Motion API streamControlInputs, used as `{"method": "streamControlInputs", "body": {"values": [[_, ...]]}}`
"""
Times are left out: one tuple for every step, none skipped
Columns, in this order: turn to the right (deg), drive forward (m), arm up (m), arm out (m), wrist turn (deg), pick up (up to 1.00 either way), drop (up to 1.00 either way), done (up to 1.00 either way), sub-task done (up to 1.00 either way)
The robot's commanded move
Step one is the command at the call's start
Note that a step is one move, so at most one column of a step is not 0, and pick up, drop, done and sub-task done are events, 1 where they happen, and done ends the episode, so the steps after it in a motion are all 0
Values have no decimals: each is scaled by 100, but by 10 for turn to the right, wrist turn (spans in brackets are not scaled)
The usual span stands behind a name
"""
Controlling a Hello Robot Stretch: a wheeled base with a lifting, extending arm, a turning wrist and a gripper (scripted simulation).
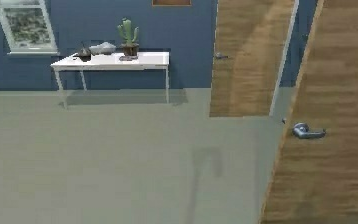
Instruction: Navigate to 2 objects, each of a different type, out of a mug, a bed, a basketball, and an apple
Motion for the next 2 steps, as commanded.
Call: {"method": "streamControlInputs", "body": {"values": [[60, 0, 0, 0, 0, 0, 0, 0, 0], [0, 15, 0, 0, 0, 0, 0, 0, 0]]}}
